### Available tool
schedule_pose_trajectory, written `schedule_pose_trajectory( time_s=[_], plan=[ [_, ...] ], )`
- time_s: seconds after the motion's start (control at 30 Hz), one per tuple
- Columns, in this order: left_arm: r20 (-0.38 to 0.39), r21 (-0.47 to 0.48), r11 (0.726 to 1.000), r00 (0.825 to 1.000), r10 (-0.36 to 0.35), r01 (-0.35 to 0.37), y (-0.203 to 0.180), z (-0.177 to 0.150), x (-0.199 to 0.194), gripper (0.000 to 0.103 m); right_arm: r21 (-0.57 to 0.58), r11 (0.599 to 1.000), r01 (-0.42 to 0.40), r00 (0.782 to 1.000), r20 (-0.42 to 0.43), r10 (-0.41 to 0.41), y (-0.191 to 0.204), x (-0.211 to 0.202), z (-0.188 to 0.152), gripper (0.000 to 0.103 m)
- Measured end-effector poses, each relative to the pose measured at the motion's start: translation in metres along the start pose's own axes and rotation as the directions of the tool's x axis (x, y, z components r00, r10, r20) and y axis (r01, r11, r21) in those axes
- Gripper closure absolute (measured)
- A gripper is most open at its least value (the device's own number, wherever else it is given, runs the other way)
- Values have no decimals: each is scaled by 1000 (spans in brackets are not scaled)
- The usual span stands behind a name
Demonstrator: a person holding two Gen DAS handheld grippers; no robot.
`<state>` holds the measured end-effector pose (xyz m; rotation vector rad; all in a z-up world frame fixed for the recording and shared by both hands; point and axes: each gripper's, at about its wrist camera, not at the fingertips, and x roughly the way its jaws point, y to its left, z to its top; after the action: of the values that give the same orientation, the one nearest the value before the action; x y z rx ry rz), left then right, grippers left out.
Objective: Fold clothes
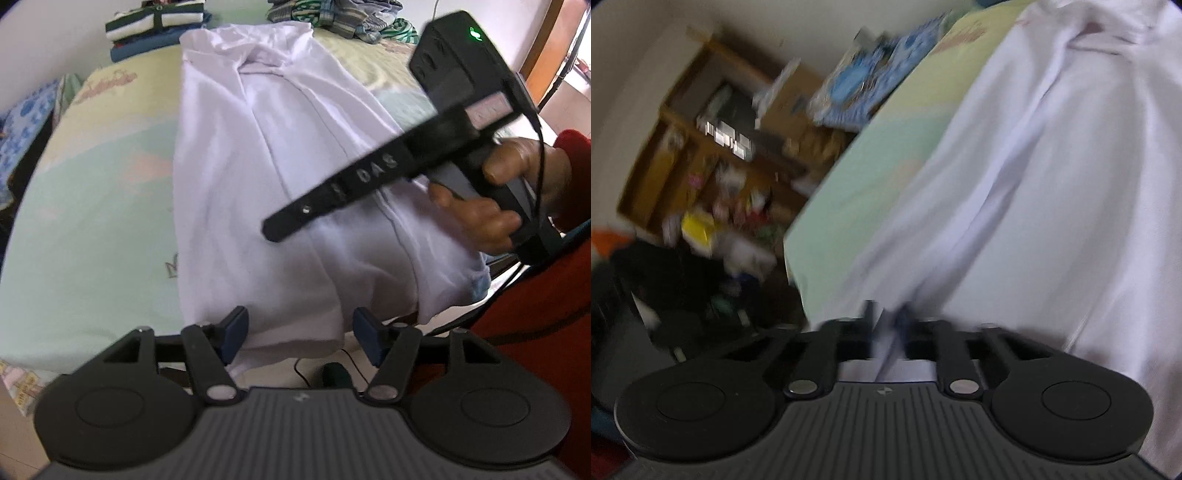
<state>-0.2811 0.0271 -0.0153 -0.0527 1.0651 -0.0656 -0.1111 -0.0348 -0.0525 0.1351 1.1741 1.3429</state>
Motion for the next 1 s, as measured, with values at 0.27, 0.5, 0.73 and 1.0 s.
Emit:
schedule_pose_trajectory(
  time_s=[0.27,0.5,0.73,1.0],
  plan=[
    [-43,-12,999,998,-38,37,-4,-10,9,35,-73,997,13,1000,-23,-15,13,-13,-2,91],
    [-27,-4,998,998,62,-63,12,-21,-15,26,-151,988,-12,998,-55,4,27,-12,-8,73],
    [19,-18,990,989,143,-143,40,-16,-26,23,-243,970,3,999,-51,-16,39,-11,-5,76],
    [-26,185,958,973,229,-221,24,-41,-21,24,-407,896,-178,982,-133,135,71,8,3,78]
  ],
)
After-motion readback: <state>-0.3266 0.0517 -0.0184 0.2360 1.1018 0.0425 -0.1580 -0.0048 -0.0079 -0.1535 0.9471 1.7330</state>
